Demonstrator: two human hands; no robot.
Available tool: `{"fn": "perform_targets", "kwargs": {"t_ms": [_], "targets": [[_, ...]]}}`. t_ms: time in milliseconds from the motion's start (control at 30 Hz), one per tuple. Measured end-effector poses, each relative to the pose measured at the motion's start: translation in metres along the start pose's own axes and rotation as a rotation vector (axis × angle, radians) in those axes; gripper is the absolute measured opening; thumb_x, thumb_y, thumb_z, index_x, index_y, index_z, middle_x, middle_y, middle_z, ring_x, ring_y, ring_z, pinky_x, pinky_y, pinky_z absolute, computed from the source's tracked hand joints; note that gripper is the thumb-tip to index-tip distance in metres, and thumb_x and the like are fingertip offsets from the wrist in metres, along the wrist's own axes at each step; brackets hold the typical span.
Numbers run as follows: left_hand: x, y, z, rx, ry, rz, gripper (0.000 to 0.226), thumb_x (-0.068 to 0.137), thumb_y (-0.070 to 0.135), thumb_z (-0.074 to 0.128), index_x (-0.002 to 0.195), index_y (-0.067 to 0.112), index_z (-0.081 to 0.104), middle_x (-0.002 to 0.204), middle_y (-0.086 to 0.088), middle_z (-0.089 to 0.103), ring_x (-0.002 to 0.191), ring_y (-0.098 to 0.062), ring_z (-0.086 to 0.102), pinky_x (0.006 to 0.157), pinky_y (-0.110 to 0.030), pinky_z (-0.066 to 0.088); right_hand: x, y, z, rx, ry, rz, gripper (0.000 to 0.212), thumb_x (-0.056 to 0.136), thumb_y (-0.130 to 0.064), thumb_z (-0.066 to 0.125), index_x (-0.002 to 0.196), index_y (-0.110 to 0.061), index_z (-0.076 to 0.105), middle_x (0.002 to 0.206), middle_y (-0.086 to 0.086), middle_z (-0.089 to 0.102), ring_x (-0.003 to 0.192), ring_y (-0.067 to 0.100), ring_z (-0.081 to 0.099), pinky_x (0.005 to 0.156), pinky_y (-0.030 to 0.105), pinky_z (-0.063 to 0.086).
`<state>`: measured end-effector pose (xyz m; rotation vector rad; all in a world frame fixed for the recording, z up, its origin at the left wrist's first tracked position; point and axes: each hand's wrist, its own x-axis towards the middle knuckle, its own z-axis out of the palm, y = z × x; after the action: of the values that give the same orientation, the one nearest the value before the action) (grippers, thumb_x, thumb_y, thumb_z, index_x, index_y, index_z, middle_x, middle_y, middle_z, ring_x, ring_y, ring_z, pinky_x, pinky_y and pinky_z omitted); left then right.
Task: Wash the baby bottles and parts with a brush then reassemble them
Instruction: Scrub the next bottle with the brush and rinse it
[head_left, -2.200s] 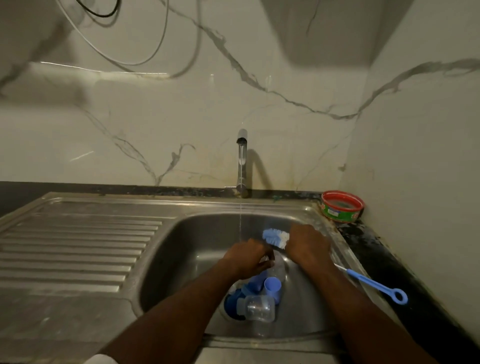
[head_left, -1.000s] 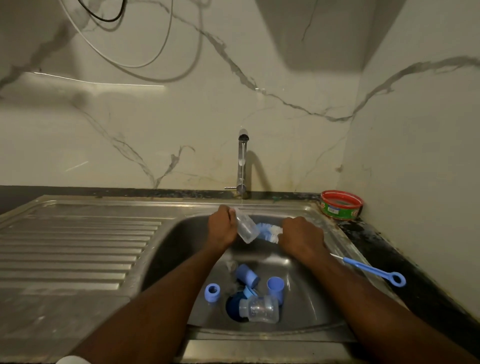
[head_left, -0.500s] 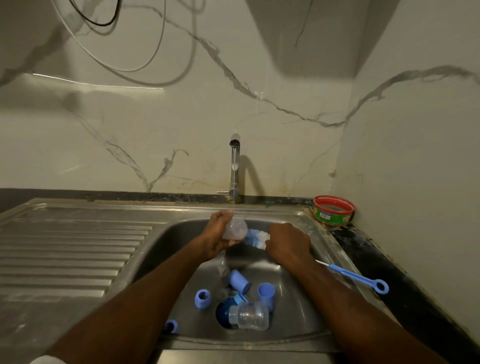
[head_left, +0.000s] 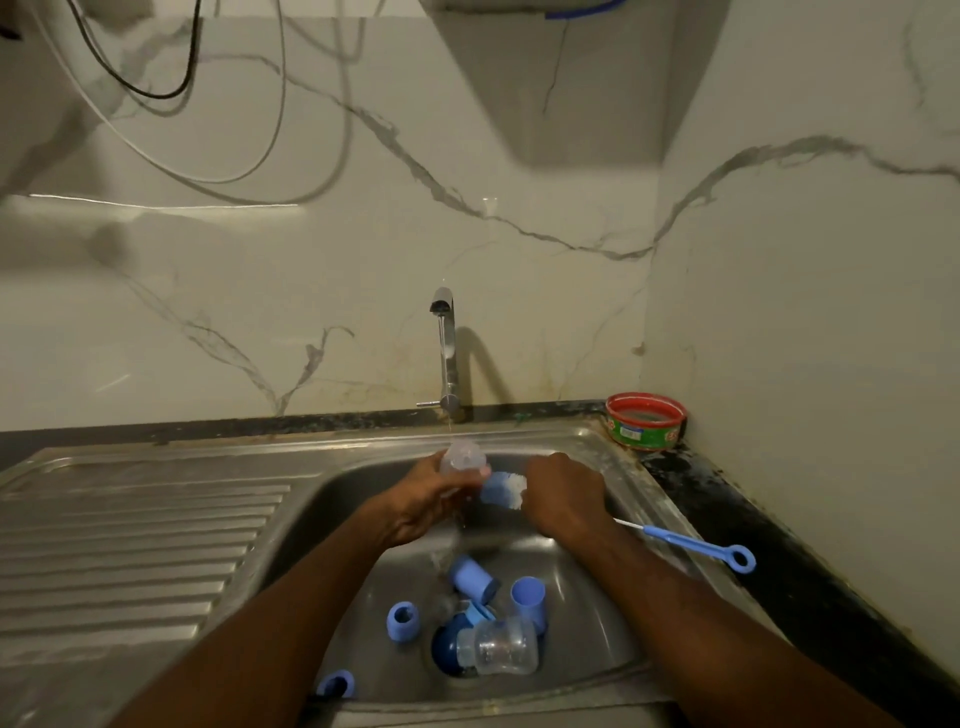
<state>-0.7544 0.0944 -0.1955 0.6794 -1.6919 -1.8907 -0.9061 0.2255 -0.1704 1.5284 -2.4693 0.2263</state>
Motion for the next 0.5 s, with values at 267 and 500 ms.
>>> {"fn": "perform_targets", "kwargs": {"t_ms": [267,500], "targets": [[0.0,-0.011,-0.006,0.22,0.113,0.045,0.081,0.077,0.041,0.087,0.142,0.019,0.045,0.135,-0.011,0.061,0.103,-0.025,0.073,0.086,-0.037,0.062,0.0,0.001,0.0,-0.034,0.02,-0.007,0.029,0.095,-0.033,0.065,0.122,-0.022,0.064,0.12,0.003,0.066,0.106,0.022,0.066,0.076,0.031,0.045],[-0.022,-0.001,0.001,0.751,0.471,0.077,0.082,0.072,0.092,0.048,0.113,0.023,0.061,0.103,-0.003,0.067,0.089,-0.016,0.067,0.083,-0.036,0.06,-0.002,-0.003,-0.003,-0.037,0.001,-0.031,0.032,0.092,-0.035,0.067,0.12,-0.021,0.062,0.115,0.004,0.064,0.101,0.023,0.065,0.082,0.034,0.051]]}}
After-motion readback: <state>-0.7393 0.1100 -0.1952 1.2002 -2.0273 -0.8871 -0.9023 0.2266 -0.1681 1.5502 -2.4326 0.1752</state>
